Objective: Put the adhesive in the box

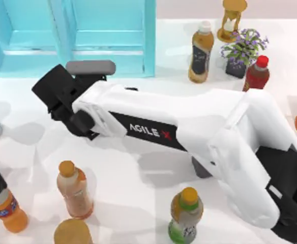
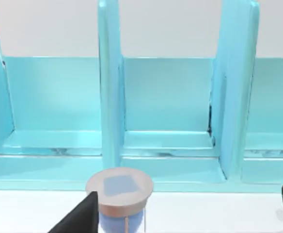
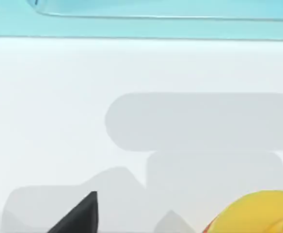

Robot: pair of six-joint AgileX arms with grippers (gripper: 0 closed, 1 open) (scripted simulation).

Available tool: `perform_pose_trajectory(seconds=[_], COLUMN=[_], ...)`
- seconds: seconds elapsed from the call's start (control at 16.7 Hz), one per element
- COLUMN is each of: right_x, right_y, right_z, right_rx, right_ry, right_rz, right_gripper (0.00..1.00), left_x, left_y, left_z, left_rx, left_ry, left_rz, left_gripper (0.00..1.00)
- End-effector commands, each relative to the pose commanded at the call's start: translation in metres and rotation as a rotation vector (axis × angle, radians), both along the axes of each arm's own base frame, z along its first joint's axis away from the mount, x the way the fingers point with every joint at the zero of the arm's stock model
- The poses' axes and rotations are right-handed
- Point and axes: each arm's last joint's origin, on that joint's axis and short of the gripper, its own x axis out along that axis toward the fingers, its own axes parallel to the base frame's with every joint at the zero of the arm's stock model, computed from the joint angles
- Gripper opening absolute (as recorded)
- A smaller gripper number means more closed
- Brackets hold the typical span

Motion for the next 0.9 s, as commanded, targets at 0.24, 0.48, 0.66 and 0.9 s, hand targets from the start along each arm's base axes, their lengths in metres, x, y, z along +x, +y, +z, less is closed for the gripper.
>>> perform_pose_trajectory(seconds=[0.24, 0.48, 0.66, 0.9], right_x=[0.008, 0.005, 0.005, 0.005], right_y=[0.004, 0.007, 0.007, 0.007], right_z=[-0.018, -0.015, -0.015, -0.015], right_rx=[-0.002, -0.001, -0.001, -0.001], right_ry=[0.002, 0.001, 0.001, 0.001], right_rz=[-0.002, -0.002, -0.002, -0.002], right_gripper=[1.0, 1.0, 0.92, 0.62], left_x=[0.0, 0.0, 0.0, 0.0], left_y=[0.0, 0.0, 0.0, 0.0], left_z=[0.0, 0.0, 0.0, 0.0], left_rx=[0.0, 0.0, 0.0, 0.0], left_ry=[0.0, 0.0, 0.0, 0.0], left_rz=[0.0, 0.0, 0.0, 0.0], left_gripper=[1.0, 1.0, 1.0, 1.0])
